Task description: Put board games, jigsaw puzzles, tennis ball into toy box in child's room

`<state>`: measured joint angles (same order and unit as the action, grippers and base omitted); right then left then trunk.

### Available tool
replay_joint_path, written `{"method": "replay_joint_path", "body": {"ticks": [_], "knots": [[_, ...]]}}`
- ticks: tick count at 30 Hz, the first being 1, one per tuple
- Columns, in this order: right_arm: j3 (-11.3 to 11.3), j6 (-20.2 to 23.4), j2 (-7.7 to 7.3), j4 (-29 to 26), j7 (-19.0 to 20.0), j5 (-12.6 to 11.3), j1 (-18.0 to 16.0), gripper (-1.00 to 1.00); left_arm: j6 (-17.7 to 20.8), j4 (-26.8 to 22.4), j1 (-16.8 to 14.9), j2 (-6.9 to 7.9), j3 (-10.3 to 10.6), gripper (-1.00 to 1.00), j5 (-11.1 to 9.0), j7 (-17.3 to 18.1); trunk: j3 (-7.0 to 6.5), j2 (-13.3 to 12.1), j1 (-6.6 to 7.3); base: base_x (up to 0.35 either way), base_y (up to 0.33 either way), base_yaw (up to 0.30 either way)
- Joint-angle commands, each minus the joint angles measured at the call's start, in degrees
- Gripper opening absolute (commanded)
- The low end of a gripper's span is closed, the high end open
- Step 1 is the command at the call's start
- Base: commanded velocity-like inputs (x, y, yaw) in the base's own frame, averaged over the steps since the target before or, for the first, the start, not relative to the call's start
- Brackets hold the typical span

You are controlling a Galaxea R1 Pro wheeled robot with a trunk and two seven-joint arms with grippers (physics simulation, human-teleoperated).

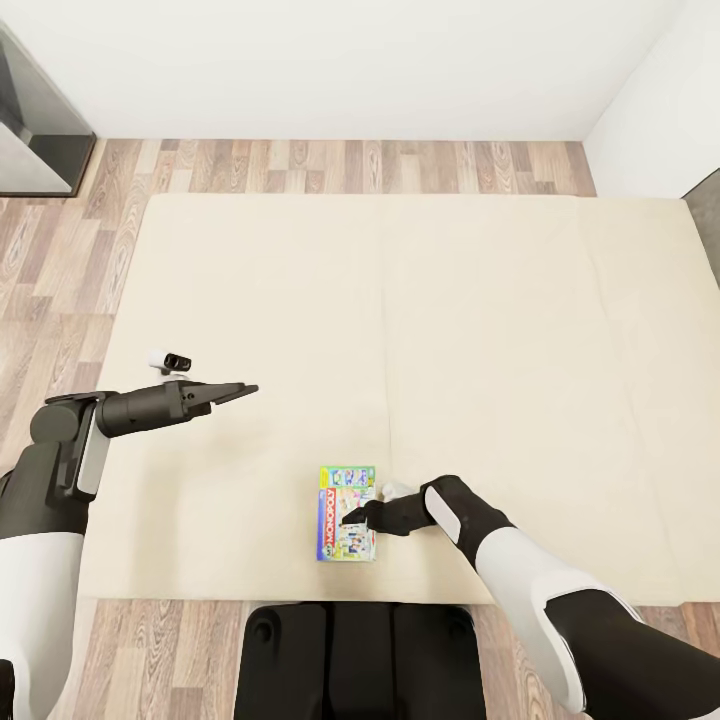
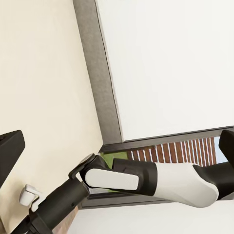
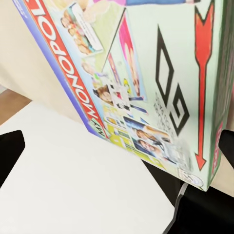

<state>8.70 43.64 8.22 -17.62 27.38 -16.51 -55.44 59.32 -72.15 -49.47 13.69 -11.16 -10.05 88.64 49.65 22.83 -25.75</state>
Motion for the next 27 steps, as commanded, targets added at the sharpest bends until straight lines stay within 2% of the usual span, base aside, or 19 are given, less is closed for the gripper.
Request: {"method": "replay_joint_path", "body": {"ticks": [1,20,27], "knots": [[0.44,0.22,-0.04,-0.04,-0.13,-0.58,-0.02,1.00,0.61,-0.01,-0.02,0.02,0.01,1.00,0.03,0.22,0.06,0.09,-0.03,-0.002,0.000,0.000],[0.44,0.15,-0.04,-0.04,-0.13,-0.63,-0.02,1.00,0.62,-0.01,-0.02,0.02,0.00,1.00,0.03,0.22,0.06,0.09,-0.03,0.000,0.001,0.000],[0.44,0.14,-0.04,-0.04,-0.13,-0.63,-0.02,1.00,0.62,-0.01,-0.02,0.02,-0.01,1.00,0.03,0.22,0.06,0.09,-0.03,0.000,0.108,0.000]]}}
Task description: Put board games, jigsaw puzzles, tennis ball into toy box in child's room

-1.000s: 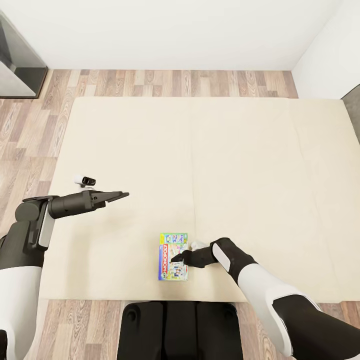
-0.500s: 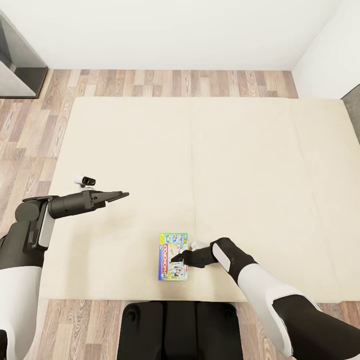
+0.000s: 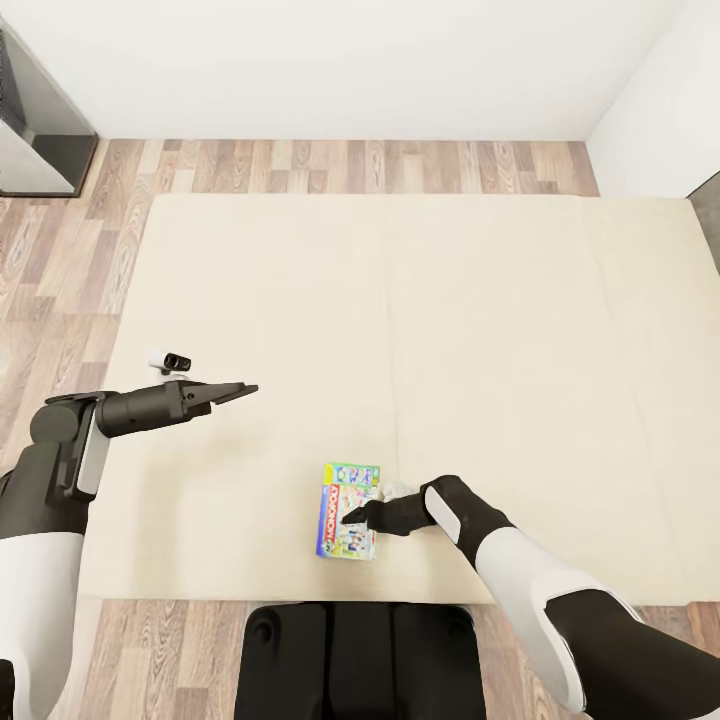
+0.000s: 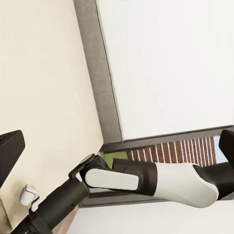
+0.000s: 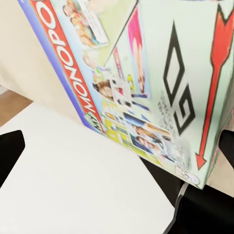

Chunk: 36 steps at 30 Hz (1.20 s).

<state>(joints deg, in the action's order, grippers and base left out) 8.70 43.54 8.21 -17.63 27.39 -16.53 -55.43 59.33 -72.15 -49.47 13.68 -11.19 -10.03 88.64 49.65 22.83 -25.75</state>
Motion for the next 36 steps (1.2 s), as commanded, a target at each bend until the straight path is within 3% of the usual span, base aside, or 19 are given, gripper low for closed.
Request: {"method": "replay_joint_path", "body": {"ticks": [1,16,36], "knots": [[0.44,0.23,-0.04,-0.04,-0.14,-0.60,-0.03,1.00,0.61,0.00,-0.01,0.03,0.01,1.00,0.01,0.20,0.06,0.09,-0.03,0.000,0.166,0.000],[0.44,0.23,-0.03,-0.04,-0.14,-0.55,-0.03,1.00,0.61,0.00,-0.01,0.05,-0.08,1.00,0.01,0.21,0.06,0.09,-0.03,0.000,0.103,0.000],[0.43,0.72,-0.75,-0.73,-0.06,-0.52,-0.03,1.00,0.61,0.00,-0.01,0.03,0.03,1.00,0.01,0.21,0.06,0.09,-0.03,0.000,0.006,0.000]]}}
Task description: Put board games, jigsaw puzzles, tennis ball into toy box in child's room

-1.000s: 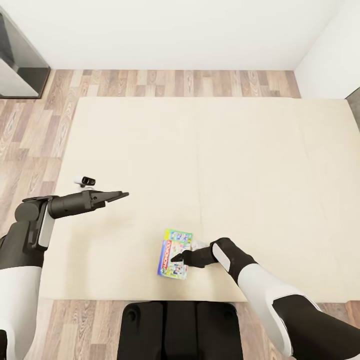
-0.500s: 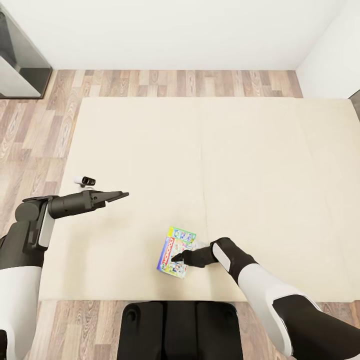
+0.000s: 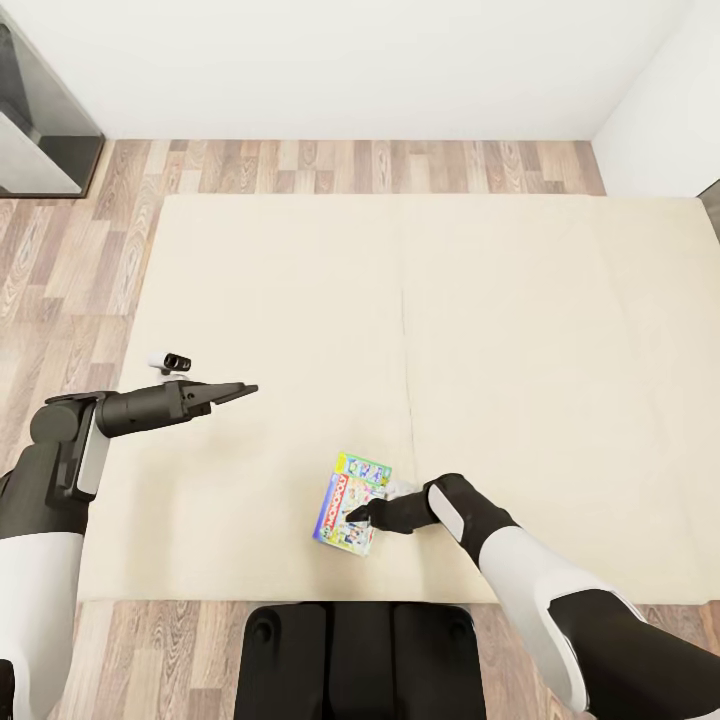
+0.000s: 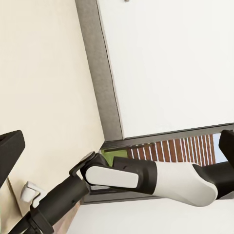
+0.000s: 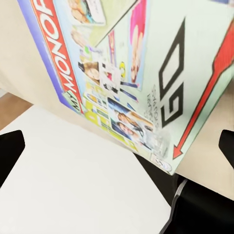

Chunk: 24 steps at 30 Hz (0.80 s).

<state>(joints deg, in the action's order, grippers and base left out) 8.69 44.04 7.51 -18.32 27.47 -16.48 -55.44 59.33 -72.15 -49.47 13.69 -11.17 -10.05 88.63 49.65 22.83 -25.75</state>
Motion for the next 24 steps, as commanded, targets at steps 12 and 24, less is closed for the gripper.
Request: {"method": "replay_joint_path", "body": {"ticks": [12,24], "knots": [[0.39,0.12,-0.12,-0.12,0.09,-0.64,-0.02,1.00,0.61,-0.01,-0.02,0.02,-0.09,1.00,0.03,0.22,0.06,0.09,-0.03,0.000,0.000,0.000],[0.22,-0.08,-0.05,-1.12,-0.07,-0.58,-0.02,1.00,0.61,-0.01,-0.02,0.05,-0.16,1.00,0.03,0.22,0.06,0.09,-0.03,0.000,0.000,0.000]]}}
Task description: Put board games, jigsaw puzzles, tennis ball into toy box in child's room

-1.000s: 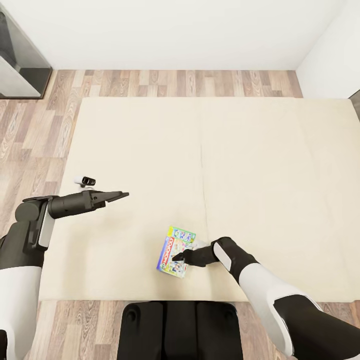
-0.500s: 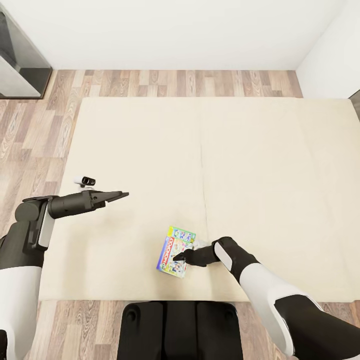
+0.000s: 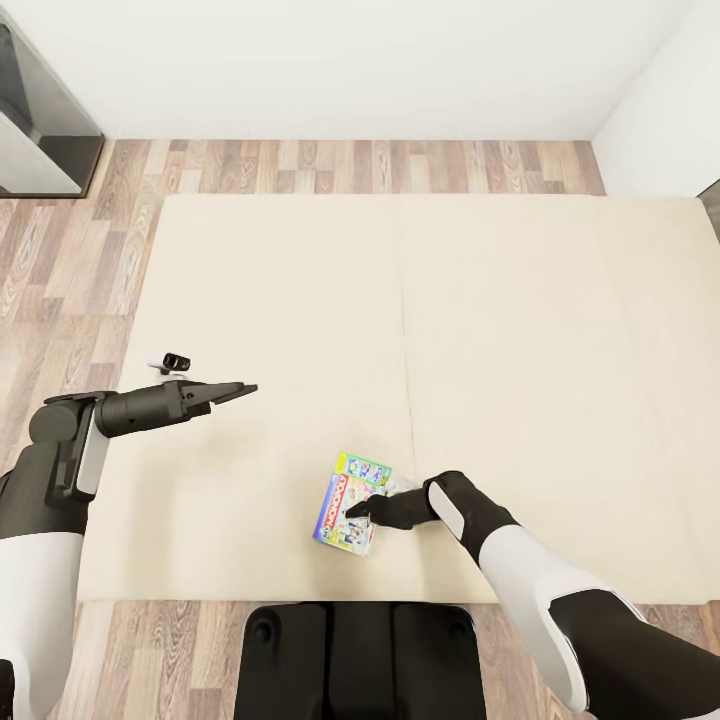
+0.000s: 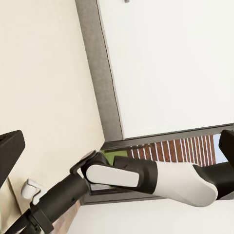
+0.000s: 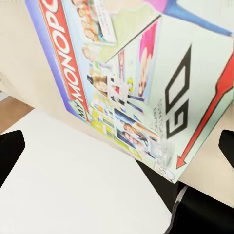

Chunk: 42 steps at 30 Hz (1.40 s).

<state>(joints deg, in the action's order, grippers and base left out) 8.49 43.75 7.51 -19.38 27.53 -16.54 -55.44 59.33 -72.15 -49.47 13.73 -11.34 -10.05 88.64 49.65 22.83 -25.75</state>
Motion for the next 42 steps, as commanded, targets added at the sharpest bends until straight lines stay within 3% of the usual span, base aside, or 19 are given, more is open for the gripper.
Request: {"method": "replay_joint_path", "body": {"ticks": [1,27,42], "knots": [[0.42,0.21,-0.04,-0.28,-0.17,-0.51,-0.02,1.00,0.61,-0.01,-0.02,0.01,0.01,1.00,0.03,0.22,0.06,0.09,-0.03,0.000,0.000,0.000],[0.39,-0.06,-0.21,-2.55,-0.41,-0.53,-0.02,1.00,0.61,-0.01,-0.02,0.03,0.00,1.00,0.03,0.22,0.06,0.09,-0.03,0.000,0.000,0.000],[0.56,0.04,-0.21,-7.12,-0.42,-0.51,-0.02,1.00,0.61,-0.01,-0.02,0.06,0.10,1.00,0.05,0.14,0.06,0.09,-0.03,0.000,0.000,0.000]]}}
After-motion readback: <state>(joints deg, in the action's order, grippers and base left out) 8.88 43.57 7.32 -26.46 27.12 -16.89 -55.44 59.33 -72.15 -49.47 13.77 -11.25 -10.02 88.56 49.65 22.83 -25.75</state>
